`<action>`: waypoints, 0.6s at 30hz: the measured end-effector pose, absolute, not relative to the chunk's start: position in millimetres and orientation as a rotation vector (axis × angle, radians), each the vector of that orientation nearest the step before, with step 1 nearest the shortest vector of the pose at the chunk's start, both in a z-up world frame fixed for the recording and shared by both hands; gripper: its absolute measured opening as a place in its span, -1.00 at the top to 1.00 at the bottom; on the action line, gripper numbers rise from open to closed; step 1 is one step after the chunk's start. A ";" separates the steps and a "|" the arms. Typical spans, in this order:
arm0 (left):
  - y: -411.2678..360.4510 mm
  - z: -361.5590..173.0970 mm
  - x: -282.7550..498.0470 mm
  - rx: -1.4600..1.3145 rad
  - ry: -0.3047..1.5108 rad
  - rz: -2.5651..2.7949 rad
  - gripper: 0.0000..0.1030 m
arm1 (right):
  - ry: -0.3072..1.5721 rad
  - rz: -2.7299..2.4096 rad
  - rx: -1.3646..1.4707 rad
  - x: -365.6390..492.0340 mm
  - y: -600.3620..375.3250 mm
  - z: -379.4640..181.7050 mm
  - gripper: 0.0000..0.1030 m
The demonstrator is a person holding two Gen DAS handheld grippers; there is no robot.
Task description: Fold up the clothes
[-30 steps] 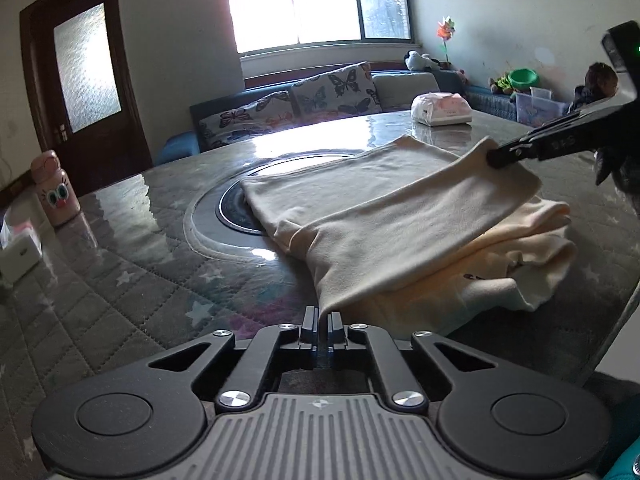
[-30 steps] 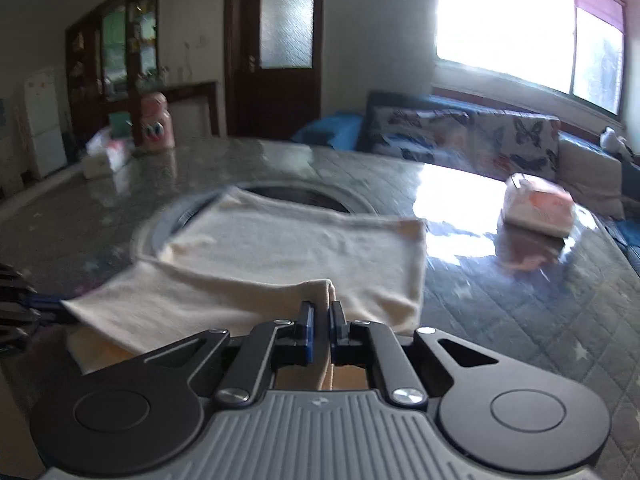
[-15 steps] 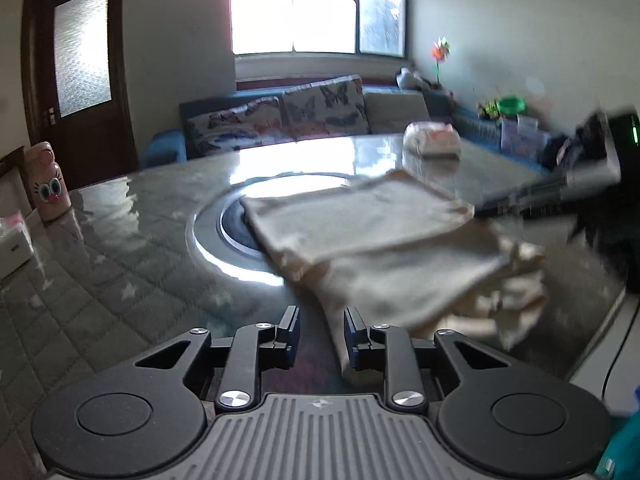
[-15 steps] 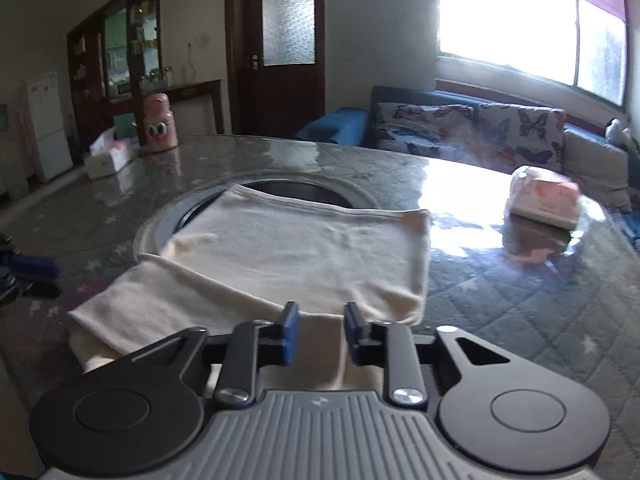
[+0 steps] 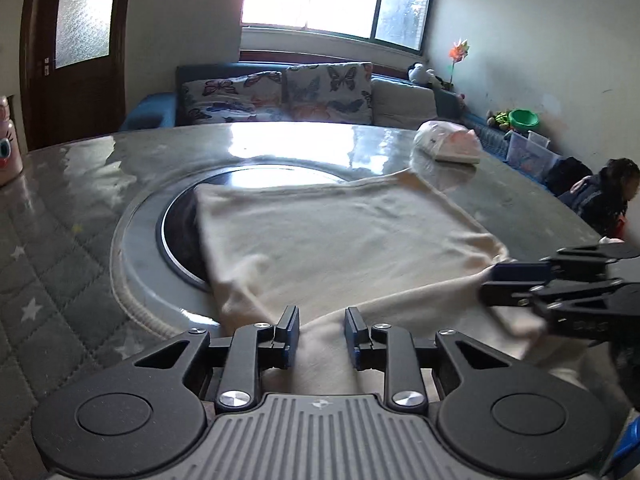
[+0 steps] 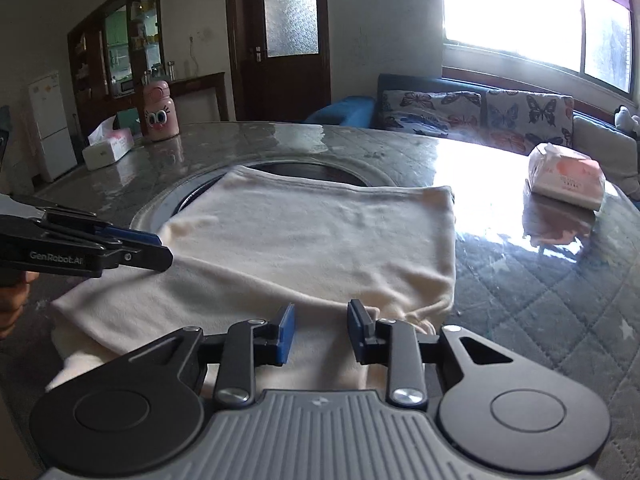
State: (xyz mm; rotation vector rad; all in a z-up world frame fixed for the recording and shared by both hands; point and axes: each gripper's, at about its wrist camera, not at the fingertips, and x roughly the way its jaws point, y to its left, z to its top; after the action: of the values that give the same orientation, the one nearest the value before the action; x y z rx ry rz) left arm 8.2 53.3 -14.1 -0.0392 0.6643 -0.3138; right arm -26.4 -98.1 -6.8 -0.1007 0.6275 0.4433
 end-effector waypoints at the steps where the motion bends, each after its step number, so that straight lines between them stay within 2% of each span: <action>1: 55.3 -13.1 6.9 -0.047 0.662 -0.316 0.43 | 0.626 0.444 -0.108 -28.5 -98.3 -5.5 0.45; 7: 48.6 -0.7 -16.5 0.023 0.610 -0.321 0.32 | 0.610 0.475 -0.162 -53.5 -100.1 2.8 0.45; 9: 46.0 -0.1 -27.4 0.053 0.589 -0.336 0.20 | 0.620 0.481 -0.172 -62.0 -102.1 1.0 0.45; 18: 45.8 -9.4 -55.3 0.130 0.586 -0.302 0.18 | 0.584 0.483 -0.216 -83.4 -104.7 5.5 0.39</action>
State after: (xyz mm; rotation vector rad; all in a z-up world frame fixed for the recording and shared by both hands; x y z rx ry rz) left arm -55.3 45.8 -9.4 0.1296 0.5857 -0.3019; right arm -83.4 -104.7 5.5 -0.2156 0.5841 0.4828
